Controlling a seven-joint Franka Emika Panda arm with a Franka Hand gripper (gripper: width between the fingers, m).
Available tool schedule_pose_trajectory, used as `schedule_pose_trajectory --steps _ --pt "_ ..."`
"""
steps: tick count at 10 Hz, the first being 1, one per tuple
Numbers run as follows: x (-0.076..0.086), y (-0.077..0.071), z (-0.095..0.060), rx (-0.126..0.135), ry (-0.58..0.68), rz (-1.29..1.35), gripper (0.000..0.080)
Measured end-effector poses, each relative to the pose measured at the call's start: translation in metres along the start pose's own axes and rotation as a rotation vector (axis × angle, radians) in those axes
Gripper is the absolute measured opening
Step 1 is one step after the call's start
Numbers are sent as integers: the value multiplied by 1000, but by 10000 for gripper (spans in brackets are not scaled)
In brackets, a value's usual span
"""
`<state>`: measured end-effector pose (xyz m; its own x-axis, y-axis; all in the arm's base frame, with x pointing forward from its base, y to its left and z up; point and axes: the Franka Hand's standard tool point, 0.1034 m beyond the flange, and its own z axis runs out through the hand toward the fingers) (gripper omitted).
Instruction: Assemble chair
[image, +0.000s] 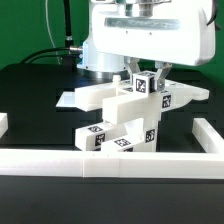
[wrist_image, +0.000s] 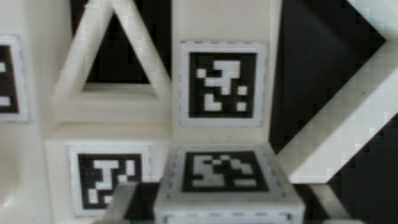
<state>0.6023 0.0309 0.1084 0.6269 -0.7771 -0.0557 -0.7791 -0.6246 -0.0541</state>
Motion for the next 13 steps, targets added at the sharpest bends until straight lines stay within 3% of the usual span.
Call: schedule_pose_trajectory --steps 2,3,4,5,10,11,13 --pt "0 0 0 0 0 19 268" --pt "0 0 0 -1 0 -12 447" --pt "0 -1 0 0 2 -38 576" --pt "-2 -3 0 -2 2 -163 626" --pt "0 -1 0 -5 2 -516 649" --pt "0 0 0 -24 7 -666 649" --pt "0 -1 1 -28 4 -814 649"
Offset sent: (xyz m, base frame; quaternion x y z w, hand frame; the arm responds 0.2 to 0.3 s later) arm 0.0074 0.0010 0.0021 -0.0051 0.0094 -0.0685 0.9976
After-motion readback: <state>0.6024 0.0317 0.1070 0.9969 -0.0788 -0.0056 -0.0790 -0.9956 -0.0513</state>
